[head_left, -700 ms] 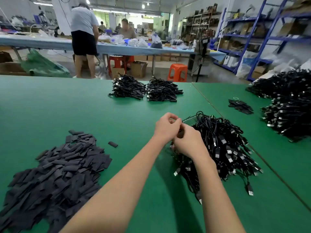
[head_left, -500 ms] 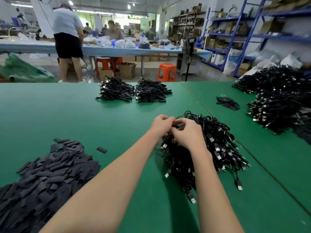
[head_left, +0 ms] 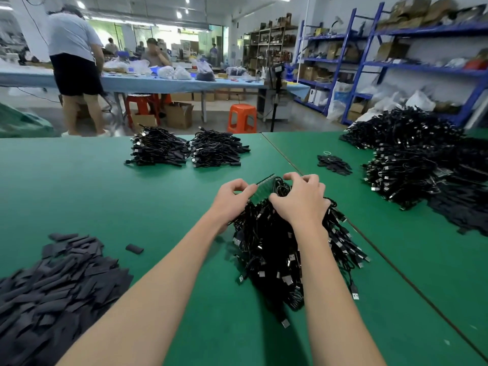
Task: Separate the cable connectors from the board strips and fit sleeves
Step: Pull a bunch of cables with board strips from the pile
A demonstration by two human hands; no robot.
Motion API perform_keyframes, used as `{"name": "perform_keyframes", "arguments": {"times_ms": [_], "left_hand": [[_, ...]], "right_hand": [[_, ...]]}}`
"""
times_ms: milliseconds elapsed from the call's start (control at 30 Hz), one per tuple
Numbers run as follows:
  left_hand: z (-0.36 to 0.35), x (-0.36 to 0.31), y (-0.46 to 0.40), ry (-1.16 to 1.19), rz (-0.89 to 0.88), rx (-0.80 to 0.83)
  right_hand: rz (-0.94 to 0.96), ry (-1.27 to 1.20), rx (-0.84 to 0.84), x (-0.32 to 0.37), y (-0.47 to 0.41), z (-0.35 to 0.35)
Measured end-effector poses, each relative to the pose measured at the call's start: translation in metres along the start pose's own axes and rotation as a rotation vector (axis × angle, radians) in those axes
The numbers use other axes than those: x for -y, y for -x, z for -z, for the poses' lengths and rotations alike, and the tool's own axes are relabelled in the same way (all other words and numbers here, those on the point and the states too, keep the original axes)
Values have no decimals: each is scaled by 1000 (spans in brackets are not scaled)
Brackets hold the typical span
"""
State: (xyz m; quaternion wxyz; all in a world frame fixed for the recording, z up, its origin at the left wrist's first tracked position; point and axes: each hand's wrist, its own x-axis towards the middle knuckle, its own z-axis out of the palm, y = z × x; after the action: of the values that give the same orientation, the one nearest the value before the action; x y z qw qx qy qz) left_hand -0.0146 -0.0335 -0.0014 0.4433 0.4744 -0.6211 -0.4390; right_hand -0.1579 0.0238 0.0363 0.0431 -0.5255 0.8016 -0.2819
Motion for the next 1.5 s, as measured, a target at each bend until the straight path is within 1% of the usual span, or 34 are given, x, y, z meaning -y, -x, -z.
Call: {"name": "perform_keyframes", "arguments": {"times_ms": [67, 167, 200, 267, 333, 433, 500, 600, 700, 867, 1000, 1100, 1200, 1367, 1500], "left_hand": [[5, 1, -1, 48, -1, -12], [5, 0, -2, 146, 87, -10], [3, -3, -2, 128, 129, -1], [-3, -11, -4, 0, 208, 17], [-7, -20, -5, -109, 228, 44], [-8, -30, -4, -116, 215, 106], [-3, -34, -2, -83, 196, 107], [10, -42, 2, -57, 163, 58], [28, -51, 0, 27, 144, 1], [51, -61, 4, 33, 101, -9], [59, -62, 10, -23, 86, 15], [73, -61, 14, -60, 93, -22], [88, -57, 20, -107, 66, -50], [93, -53, 24, -85, 19, -114], [96, -57, 25, -42, -35, -139]], "right_hand": [[-8, 5, 22, 0, 2, 0], [-1, -50, 38, 3, 3, -2], [-5, -63, 36, 3, 3, -4], [-13, -54, 25, 3, 4, -8], [-19, -56, -10, 1, 5, -12], [-32, -116, -68, 0, 4, -13], [-35, -168, -115, 2, 2, -11], [-28, -207, -174, 9, -2, -6], [-49, -194, -216, 10, -6, -1], [-48, -192, -177, 11, -8, 1], [-31, -196, -142, 10, -2, -2], [-32, -220, -113, 10, 0, -2], [-71, -272, -138, 11, -2, 0], [-61, -260, -267, 12, -1, -1], [-72, -243, -246, 14, 0, -1]]}}
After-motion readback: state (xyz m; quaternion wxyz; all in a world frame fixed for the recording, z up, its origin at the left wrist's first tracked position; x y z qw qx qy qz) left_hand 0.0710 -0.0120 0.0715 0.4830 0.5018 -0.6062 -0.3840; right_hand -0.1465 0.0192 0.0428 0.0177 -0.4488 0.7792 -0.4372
